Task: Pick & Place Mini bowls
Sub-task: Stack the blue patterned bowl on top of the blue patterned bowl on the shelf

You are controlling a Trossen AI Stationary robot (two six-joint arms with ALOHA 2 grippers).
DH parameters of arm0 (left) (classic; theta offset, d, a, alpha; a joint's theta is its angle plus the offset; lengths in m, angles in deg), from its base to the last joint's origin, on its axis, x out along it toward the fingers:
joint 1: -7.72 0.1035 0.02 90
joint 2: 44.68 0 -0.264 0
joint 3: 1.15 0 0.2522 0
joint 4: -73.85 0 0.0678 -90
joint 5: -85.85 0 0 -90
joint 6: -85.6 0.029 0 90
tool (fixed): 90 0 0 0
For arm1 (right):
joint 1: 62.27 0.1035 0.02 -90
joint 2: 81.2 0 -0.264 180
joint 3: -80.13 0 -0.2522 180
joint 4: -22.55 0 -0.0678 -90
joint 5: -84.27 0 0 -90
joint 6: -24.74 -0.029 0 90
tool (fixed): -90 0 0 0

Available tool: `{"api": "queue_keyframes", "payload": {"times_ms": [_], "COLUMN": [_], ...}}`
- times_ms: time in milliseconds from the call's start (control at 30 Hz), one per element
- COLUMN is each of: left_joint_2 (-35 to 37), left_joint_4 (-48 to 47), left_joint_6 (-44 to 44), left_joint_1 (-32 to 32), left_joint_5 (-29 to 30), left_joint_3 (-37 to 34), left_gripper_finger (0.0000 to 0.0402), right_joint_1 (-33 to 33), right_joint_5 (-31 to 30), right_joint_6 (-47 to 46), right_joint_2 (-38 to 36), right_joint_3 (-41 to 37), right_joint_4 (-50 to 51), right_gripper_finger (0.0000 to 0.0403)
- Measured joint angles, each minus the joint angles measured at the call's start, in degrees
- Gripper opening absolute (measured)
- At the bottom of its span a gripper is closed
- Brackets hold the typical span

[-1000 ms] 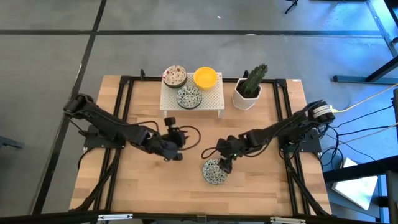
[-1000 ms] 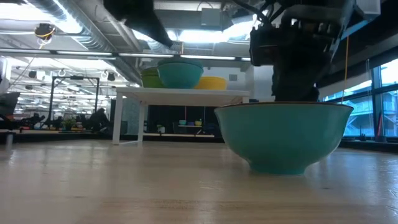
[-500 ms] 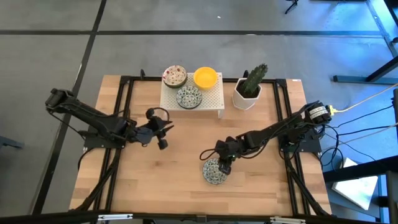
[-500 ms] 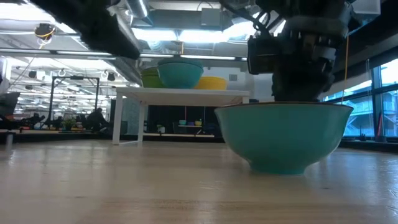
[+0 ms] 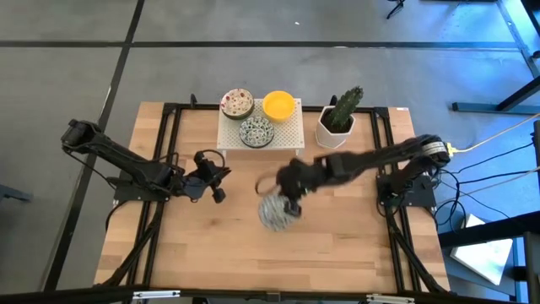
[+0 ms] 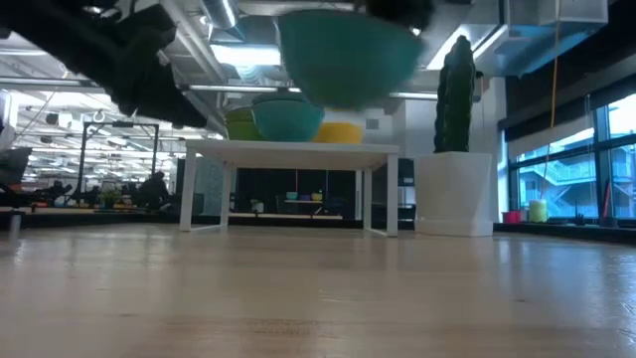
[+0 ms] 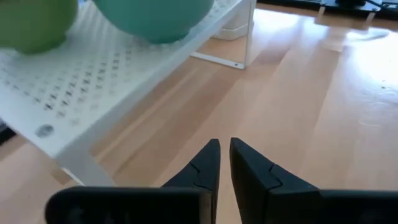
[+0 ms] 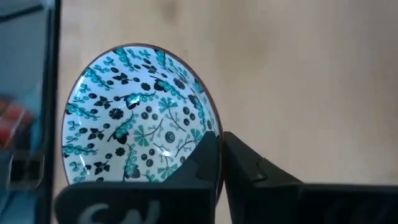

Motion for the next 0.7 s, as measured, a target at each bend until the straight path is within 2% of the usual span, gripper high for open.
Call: {"api": "queue_keyframes", "payload": {"times_ms": [167,267,367,467,700], "left_joint_2": [-0.07,-0.07,-0.09,-0.09,-0.09], "left_joint_4": [1.81,1.94,1.8,1.84,1.8], "left_joint_6": [-1.29,-1.31,-1.26,-1.23,-1.13], "left_joint_1": [0.0,0.0,0.0,0.0,0.0], "left_joint_5": [-1.73,-1.93,-1.98,-1.98,-1.99], "left_joint_3": [-1.94,-2.39,-2.55,-2.55,-2.55], "left_gripper_finger": [0.0026,0.0027,0.0027,0.0025,0.0024], "right_joint_1": [-8.71,-14.38,-19.96,-24.96,-31.8], "right_joint_5": [-6.09,-9.88,-10.75,-6.78,8.9], "right_joint_6": [6.21,8.36,9.04,8.2,6.06], "right_joint_2": [0.03,0.05,0.06,1.23,8.8], "right_joint_3": [13.78,20.13,23.94,25.88,28.83], "right_joint_4": [7.59,8.14,7.39,6.39,7.94], "right_gripper_finger": [0.0011,0.0011,0.0011,0.0011,0.0011]}}
